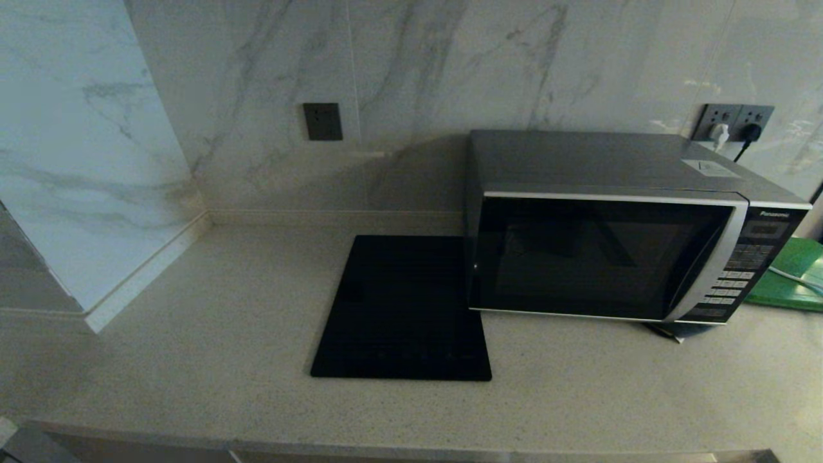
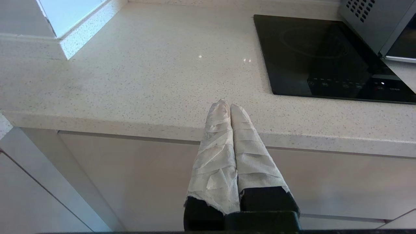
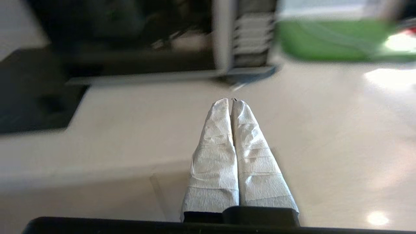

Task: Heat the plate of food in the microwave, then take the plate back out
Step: Open the microwave oven

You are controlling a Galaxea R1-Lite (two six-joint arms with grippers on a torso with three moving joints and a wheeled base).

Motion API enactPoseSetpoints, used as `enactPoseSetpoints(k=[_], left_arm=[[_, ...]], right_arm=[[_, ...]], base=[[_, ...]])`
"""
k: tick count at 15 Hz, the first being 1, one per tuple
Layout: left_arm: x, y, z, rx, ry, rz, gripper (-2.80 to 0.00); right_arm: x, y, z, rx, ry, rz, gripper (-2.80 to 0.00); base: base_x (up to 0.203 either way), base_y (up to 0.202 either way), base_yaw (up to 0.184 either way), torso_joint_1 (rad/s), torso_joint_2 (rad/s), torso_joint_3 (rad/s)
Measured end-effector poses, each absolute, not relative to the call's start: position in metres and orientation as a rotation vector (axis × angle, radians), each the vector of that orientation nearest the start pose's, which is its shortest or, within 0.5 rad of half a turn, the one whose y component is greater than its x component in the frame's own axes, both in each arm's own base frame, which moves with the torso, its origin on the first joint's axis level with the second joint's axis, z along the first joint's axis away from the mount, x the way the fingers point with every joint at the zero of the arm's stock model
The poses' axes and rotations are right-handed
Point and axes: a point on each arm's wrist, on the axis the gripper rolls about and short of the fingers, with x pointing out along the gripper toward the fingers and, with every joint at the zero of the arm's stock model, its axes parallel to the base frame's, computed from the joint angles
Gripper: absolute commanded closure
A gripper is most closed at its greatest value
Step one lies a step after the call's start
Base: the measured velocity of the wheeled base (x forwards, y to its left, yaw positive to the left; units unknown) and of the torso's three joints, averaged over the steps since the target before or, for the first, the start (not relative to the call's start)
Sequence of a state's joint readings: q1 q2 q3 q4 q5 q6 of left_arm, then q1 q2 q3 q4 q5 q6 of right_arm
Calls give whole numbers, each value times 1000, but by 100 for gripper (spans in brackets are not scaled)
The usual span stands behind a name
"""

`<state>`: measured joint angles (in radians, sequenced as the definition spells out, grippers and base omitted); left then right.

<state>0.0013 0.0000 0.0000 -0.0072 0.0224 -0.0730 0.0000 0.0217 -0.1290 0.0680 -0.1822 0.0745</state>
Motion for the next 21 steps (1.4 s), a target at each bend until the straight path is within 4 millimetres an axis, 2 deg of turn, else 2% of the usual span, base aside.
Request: enactPoseSetpoints(k=[2, 4, 9, 21], left_arm=[[-23, 0, 76, -73, -8, 25, 0], [-23, 0, 76, -73, -8, 23, 0], [-23, 0, 76, -73, -8, 24, 0], [-23, 0, 76, -73, -8, 24, 0]], right_arm=[[-26, -2, 84, 82, -7, -74, 0], [-24, 0, 77, 63, 10, -20, 0], [-23, -1, 76, 133, -6, -38, 0], [-23, -1, 75, 134, -4, -38, 0]], base=[[0, 0, 0, 0, 0, 0], [0, 0, 0, 0, 0, 0], [0, 0, 0, 0, 0, 0], [0, 0, 0, 0, 0, 0]])
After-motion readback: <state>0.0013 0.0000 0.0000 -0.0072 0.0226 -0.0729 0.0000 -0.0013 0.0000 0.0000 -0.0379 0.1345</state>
